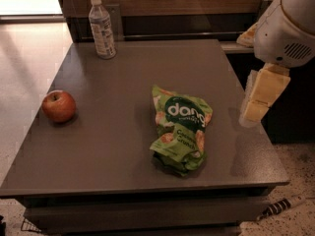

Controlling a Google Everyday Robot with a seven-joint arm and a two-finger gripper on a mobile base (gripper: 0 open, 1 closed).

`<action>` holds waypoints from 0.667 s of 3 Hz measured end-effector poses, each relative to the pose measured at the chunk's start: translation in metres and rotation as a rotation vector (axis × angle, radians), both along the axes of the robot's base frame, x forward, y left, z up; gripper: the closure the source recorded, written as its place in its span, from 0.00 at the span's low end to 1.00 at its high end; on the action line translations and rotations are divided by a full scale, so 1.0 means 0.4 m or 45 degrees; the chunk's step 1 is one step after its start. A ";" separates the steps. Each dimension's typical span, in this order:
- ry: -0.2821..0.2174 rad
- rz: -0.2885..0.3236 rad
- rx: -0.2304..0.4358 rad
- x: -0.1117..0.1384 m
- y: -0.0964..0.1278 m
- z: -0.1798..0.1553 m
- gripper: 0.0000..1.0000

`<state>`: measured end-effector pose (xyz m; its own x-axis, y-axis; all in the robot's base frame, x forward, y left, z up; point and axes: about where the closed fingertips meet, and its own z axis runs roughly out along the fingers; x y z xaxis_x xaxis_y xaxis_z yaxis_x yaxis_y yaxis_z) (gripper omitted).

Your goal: Move green rice chip bag near blue plastic bottle

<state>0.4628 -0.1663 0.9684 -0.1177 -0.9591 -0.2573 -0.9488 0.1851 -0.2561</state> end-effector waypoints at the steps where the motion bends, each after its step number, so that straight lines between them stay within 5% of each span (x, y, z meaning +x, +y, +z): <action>1: 0.090 0.074 0.092 0.036 0.094 -0.103 0.00; 2: 0.163 0.087 0.179 0.025 0.197 -0.211 0.00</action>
Offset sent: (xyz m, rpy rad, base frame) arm 0.0048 0.1042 -0.1168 0.1915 0.1712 0.0687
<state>0.4729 -0.0877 0.8841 -0.0939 -0.9218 -0.3761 -0.9835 0.1446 -0.1087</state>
